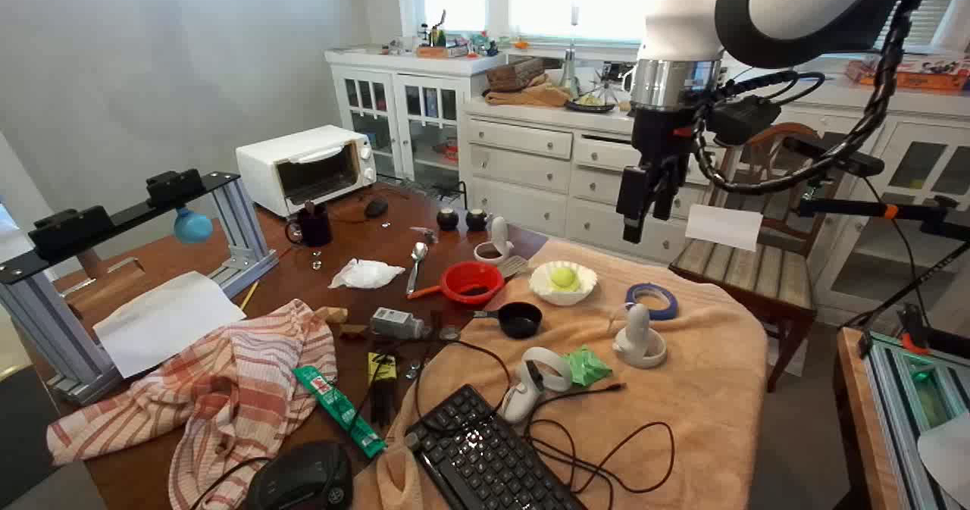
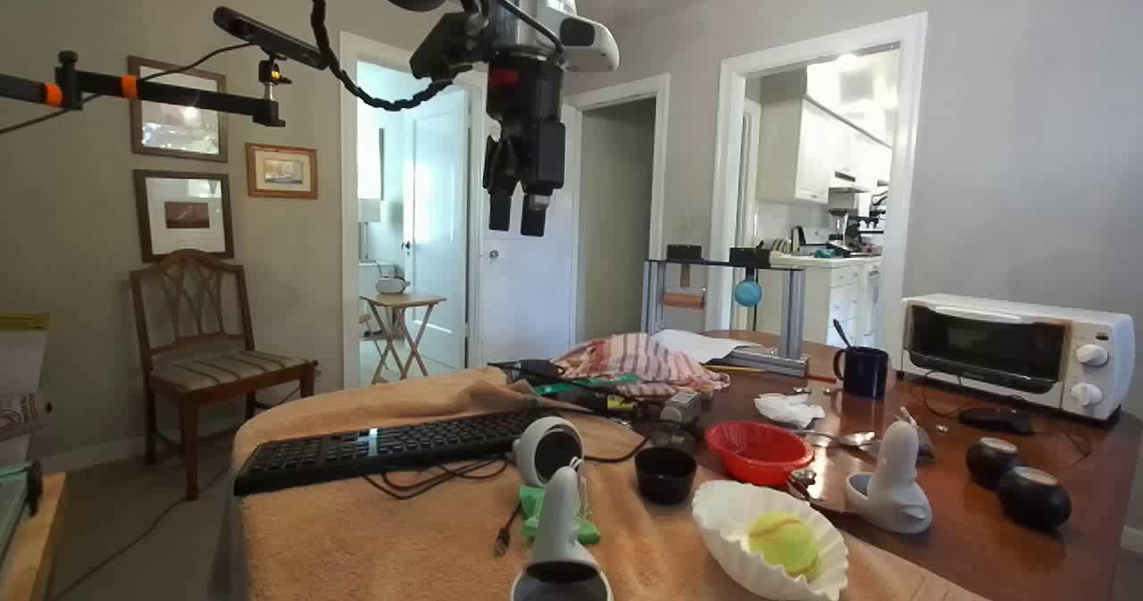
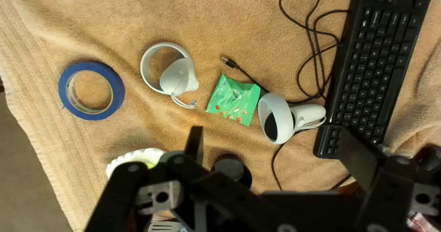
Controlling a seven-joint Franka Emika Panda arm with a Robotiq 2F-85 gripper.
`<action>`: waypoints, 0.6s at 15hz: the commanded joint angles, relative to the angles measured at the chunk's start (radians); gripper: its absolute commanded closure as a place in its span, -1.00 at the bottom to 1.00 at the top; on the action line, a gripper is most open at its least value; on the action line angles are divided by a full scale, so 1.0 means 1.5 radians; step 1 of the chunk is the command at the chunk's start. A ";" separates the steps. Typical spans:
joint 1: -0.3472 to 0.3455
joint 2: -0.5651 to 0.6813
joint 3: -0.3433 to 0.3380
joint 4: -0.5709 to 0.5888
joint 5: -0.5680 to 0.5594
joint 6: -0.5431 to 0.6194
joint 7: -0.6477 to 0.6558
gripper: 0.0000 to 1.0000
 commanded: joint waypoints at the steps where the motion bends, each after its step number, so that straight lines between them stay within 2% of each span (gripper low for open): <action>1: 0.001 0.000 -0.002 0.001 0.000 -0.001 0.000 -1.00; 6: 0.001 0.000 -0.002 0.001 0.000 -0.001 0.000 -1.00; 9: 0.001 -0.002 -0.028 0.013 0.032 -0.014 -0.074 -1.00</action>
